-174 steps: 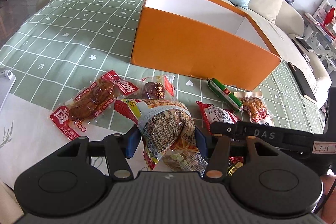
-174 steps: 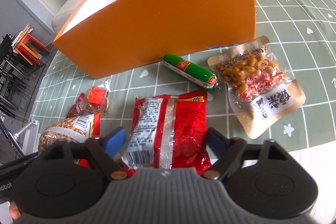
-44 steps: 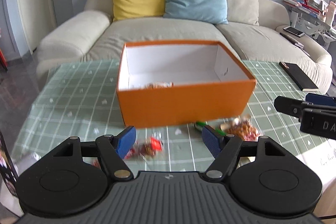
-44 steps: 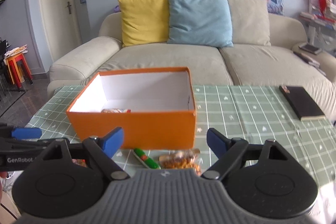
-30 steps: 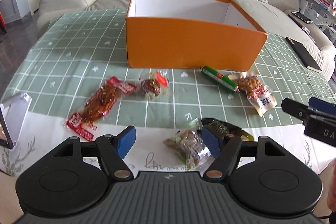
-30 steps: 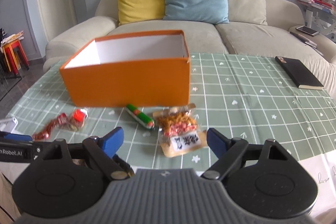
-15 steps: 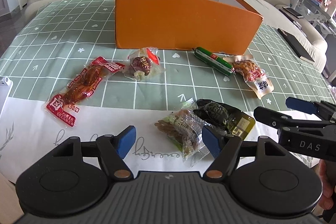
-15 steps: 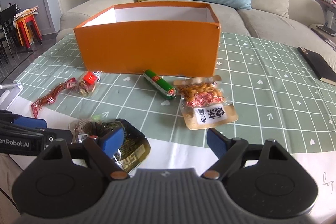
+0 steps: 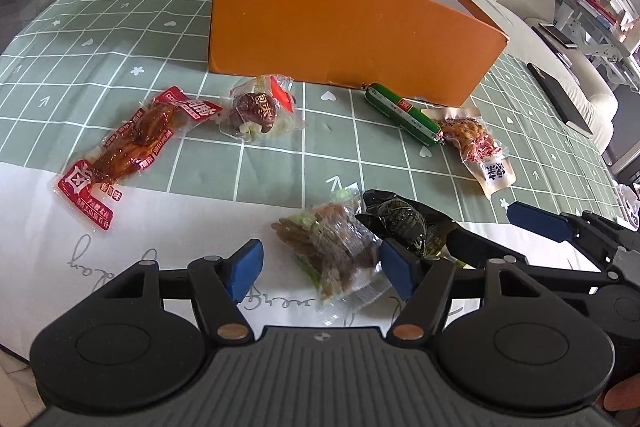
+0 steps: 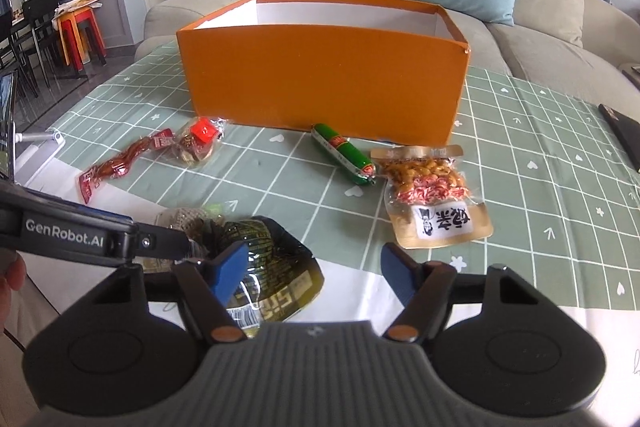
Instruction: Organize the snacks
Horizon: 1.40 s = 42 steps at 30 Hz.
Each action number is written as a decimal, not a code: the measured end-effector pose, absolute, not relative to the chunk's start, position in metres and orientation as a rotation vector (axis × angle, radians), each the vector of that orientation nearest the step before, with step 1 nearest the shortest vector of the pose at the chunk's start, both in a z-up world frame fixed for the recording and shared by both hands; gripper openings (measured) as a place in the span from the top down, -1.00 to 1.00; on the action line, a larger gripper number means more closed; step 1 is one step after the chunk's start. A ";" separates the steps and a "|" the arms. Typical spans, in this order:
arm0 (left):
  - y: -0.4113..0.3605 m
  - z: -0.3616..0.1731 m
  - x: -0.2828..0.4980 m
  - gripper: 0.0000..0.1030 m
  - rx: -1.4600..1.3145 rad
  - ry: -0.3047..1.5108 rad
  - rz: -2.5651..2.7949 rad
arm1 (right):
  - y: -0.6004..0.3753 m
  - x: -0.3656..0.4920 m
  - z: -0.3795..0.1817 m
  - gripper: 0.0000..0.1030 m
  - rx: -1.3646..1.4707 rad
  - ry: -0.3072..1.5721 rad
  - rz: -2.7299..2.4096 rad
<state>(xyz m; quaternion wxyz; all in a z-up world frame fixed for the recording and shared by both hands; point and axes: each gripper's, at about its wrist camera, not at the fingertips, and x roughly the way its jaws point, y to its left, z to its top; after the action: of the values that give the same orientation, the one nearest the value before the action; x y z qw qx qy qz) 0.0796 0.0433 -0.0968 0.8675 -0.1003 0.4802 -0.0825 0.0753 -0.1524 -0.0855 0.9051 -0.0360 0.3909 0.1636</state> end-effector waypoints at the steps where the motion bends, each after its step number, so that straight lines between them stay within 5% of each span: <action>1: 0.043 -0.096 0.080 -0.52 -0.209 1.004 -0.171 | -0.153 0.076 -0.085 -0.38 -0.070 0.808 0.337; 8: 0.065 -0.077 0.091 -0.54 -0.118 0.932 -0.134 | -0.165 0.088 -0.083 -0.42 -0.077 0.784 0.279; 13: 0.077 -0.078 0.105 -0.66 0.060 0.904 -0.033 | -0.179 0.107 -0.086 -0.62 -0.088 0.785 0.217; 26: 0.085 -0.116 0.133 -0.66 0.269 0.903 0.007 | -0.187 0.153 -0.102 -0.63 -0.138 0.771 0.177; 42: 0.119 -0.120 0.157 -0.66 0.030 0.906 0.047 | -0.177 0.181 -0.127 -0.65 -0.187 0.811 0.212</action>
<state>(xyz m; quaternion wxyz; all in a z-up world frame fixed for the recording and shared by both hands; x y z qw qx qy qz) 0.1568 0.1185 -0.1201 0.8988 0.0146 0.4375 0.0228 0.1806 -0.1774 -0.1266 0.9091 -0.0908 0.3933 0.1028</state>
